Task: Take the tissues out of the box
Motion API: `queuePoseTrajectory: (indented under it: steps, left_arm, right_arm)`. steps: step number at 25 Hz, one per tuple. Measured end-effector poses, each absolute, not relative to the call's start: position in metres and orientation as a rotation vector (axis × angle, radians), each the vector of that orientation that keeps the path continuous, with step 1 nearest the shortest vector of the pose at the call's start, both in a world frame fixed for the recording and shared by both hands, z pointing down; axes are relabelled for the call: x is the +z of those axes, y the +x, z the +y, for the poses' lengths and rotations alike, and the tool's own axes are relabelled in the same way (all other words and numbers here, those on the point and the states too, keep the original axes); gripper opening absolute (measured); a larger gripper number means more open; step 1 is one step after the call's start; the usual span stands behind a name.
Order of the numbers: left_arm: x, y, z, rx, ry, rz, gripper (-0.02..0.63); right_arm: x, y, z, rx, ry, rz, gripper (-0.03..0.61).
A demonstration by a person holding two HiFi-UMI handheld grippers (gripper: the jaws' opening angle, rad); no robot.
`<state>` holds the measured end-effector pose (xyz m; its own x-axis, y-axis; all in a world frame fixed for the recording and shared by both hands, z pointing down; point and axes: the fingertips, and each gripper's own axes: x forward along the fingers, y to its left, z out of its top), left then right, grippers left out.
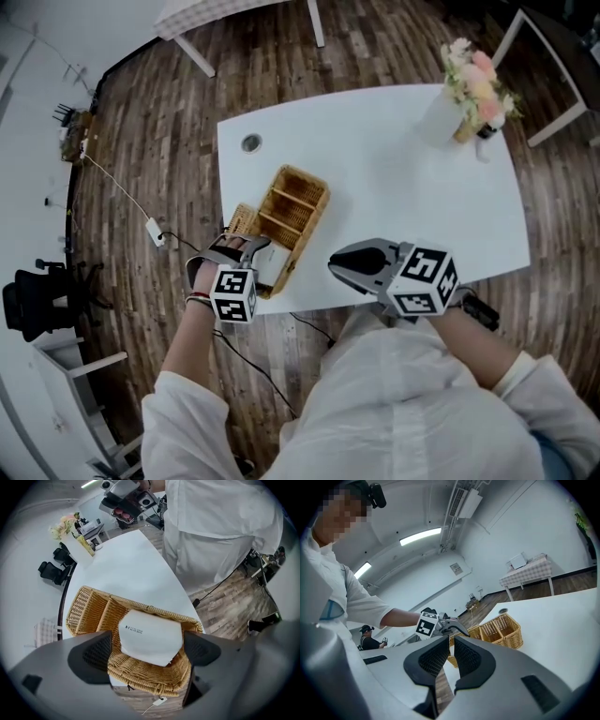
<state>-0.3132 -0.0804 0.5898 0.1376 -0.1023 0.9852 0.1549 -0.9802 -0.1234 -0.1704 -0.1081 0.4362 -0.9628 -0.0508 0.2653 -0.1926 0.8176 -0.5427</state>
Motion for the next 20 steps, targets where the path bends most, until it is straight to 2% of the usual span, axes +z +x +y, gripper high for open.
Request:
queuePoseTrajectory:
  steps: [9,20]
  left_arm:
    - [0.601,-0.305,-0.08,-1.989,-2.086,-0.238,0.48]
    - [0.611,-0.301,-0.08,-2.053,-2.118,-0.216,0.479]
  right_arm:
    - [0.438,-0.169,-0.108,0.879,0.214,-2.753,0.037]
    - [0.441,-0.164,-0.109,0.915,0.236,-2.753,0.037]
